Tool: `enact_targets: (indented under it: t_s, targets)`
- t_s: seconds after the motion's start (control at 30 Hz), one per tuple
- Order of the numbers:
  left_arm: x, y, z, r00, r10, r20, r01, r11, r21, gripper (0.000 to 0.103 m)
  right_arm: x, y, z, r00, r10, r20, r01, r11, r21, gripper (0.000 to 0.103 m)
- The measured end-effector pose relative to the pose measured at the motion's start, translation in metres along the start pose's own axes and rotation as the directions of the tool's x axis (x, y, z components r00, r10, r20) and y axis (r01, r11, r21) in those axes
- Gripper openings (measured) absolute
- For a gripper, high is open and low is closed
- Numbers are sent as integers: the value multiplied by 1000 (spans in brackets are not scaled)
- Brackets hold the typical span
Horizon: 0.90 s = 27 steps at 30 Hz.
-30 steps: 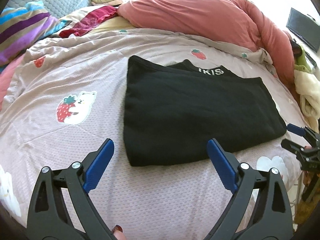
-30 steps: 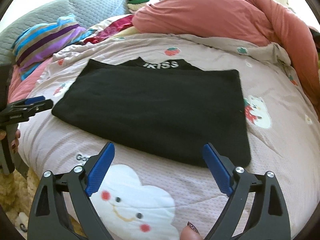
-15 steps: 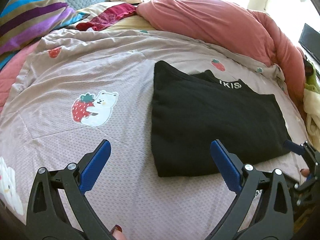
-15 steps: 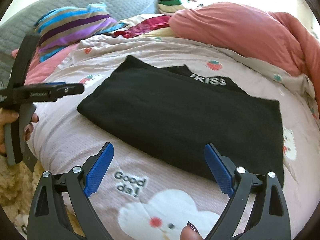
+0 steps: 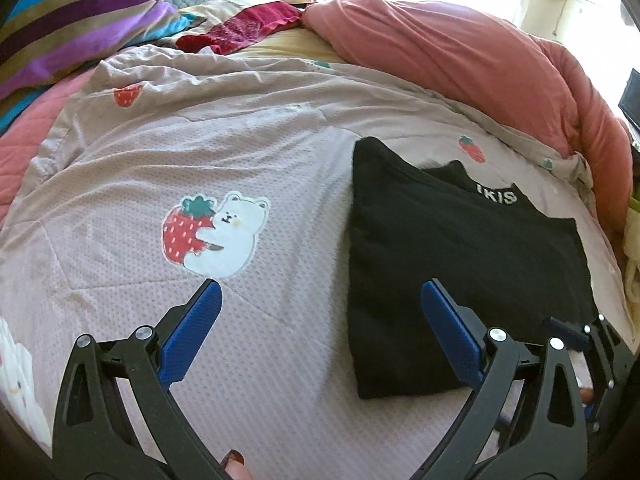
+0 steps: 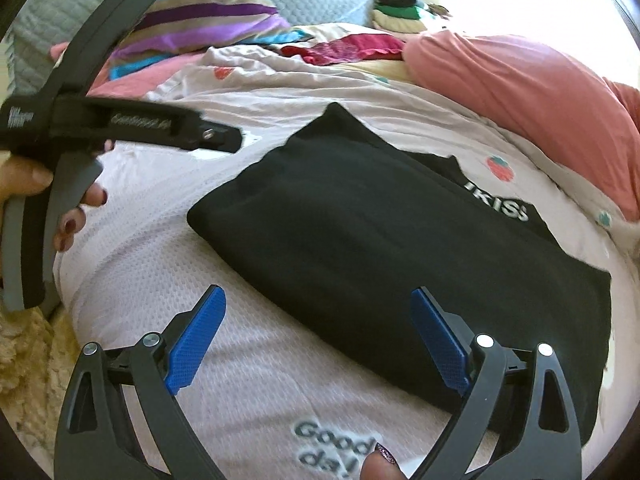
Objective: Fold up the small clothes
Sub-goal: 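Grasp the side edge of the folded black shirt with the right tool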
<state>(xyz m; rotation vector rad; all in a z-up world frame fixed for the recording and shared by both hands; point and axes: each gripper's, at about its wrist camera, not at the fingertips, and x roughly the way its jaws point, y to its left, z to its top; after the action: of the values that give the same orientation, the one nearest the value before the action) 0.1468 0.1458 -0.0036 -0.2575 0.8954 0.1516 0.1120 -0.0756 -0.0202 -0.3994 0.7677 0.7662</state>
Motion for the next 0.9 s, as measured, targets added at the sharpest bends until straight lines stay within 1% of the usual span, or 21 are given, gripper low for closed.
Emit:
enact_targets:
  t_s: [0.17, 0.3, 0.33, 0.5, 0.67, 0.73, 0.77, 0.8, 0.83, 0.9]
  targets:
    - [15, 3, 9, 1000, 20, -12, -20, 1000, -9, 93, 19, 13, 3, 1000, -13, -22, 12, 998, -57, 93]
    - [26, 6, 16, 999, 32, -26, -33, 999, -24, 93, 40, 23, 6, 996, -82, -41, 76, 989, -126, 94]
    - [29, 6, 18, 999, 37, -31, -38, 999, -24, 93, 43, 24, 7, 995, -88, -41, 82, 988, -133, 95]
    - [48, 11, 23, 996, 56, -72, -59, 998, -35, 93, 61, 28, 18, 991, -129, -26, 123, 979, -162, 96]
    - [57, 15, 32, 995, 57, -87, -61, 997, -52, 93, 75, 27, 31, 983, -181, -4, 177, 966, -187, 95]
    - [60, 14, 35, 994, 57, -92, -62, 997, -56, 93, 74, 30, 35, 977, -209, 30, 211, 956, -203, 95]
    - [61, 14, 36, 994, 54, -94, -59, 997, -58, 93, 71, 31, 36, 972, -228, 61, 236, 948, -214, 93]
    - [62, 13, 39, 994, 50, -95, -56, 997, -61, 93, 67, 33, 37, 966, -243, 91, 257, 941, -221, 83]
    - [63, 11, 40, 994, 47, -96, -53, 997, -61, 93, 63, 33, 38, 963, -244, 114, 264, 937, -227, 76]
    - [64, 7, 44, 994, 38, -99, -44, 997, -59, 93, 57, 31, 37, 971, -200, 133, 227, 946, -233, 46]
